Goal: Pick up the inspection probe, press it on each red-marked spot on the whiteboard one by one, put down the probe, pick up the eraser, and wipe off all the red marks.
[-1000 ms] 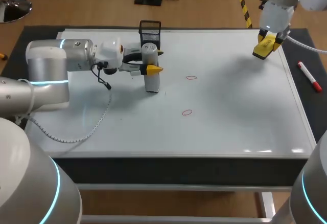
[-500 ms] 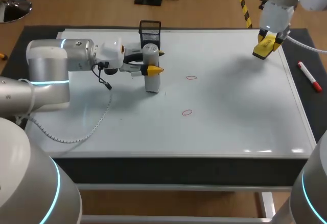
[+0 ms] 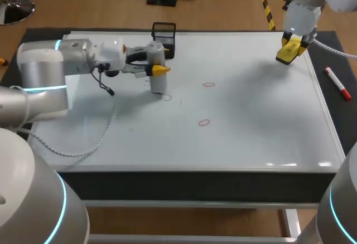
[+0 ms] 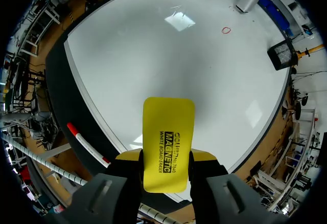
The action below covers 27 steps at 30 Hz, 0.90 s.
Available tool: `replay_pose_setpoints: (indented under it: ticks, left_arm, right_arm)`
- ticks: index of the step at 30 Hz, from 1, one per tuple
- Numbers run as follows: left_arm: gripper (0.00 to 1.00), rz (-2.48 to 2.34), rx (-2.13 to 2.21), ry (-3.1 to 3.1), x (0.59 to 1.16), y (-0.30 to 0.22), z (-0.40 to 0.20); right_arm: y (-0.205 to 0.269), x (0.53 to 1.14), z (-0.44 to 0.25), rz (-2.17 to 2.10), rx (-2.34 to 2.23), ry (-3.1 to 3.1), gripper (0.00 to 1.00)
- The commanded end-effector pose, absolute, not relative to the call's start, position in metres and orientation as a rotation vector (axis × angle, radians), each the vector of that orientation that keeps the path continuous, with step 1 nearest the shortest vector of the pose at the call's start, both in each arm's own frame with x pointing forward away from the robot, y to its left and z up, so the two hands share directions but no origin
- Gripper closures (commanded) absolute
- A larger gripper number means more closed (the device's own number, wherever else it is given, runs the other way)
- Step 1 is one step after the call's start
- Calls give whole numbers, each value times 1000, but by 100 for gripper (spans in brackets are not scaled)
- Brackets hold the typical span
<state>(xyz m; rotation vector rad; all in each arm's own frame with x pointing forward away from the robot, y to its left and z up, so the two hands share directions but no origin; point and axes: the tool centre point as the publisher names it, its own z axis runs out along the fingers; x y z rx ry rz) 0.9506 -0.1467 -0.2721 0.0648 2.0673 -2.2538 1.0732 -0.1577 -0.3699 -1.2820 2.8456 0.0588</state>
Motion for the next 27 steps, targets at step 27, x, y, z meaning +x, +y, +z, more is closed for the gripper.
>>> replay_pose_setpoints:
  ticks: [27]
  left_arm:
    - [100,-1998,-327,1956,940,57,-247]
  right_arm:
    - [-158,1074,-369,56,-1285,2847,100]
